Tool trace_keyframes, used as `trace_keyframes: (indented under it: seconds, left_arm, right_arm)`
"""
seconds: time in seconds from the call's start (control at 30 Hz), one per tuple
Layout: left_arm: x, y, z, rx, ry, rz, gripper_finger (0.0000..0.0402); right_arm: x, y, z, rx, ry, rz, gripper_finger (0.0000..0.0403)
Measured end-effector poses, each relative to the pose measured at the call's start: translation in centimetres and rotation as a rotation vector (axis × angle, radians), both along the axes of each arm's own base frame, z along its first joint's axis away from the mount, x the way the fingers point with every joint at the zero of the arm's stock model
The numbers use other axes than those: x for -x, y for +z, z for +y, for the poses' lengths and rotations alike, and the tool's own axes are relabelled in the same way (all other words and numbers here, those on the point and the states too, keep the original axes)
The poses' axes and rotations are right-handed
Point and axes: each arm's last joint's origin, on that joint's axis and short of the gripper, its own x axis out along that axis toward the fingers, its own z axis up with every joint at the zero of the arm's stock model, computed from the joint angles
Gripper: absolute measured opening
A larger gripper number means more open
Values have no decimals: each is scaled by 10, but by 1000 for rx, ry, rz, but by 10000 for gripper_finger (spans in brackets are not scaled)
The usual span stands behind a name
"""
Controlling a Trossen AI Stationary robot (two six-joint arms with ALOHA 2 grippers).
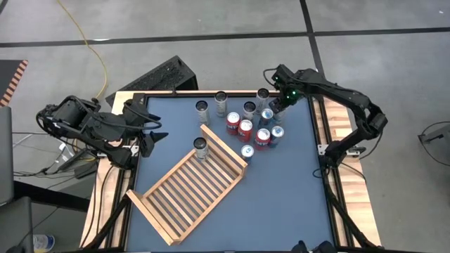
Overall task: Place canned beverage on shelf
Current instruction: Put the right white blue soda can on the shelf aligned with the other white blue soda can
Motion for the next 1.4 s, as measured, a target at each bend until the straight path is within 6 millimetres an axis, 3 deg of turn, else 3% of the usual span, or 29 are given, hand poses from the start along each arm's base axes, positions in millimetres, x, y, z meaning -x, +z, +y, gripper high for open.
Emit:
trace_keyframes:
  seconds: [0.2,0.43,0.73,1.03,1.4]
  left_arm:
    - [0,0,0,-2,-1,1,303]
    - [0,0,0,-1,-1,1,303]
    - [0,0,0,-1,-1,1,303]
    - [0,0,0,-3,-2,1,303]
    - [0,0,0,-27,2,3,303]
  right_arm:
    - [0,0,1,-1,15,2,257]
    - [2,1,2,-10,28,18,164]
    - [5,9,6,-32,60,51,163]
    - [20,55,20,61,78,-36,163]
    - [43,123,72,201,245,-162,163]
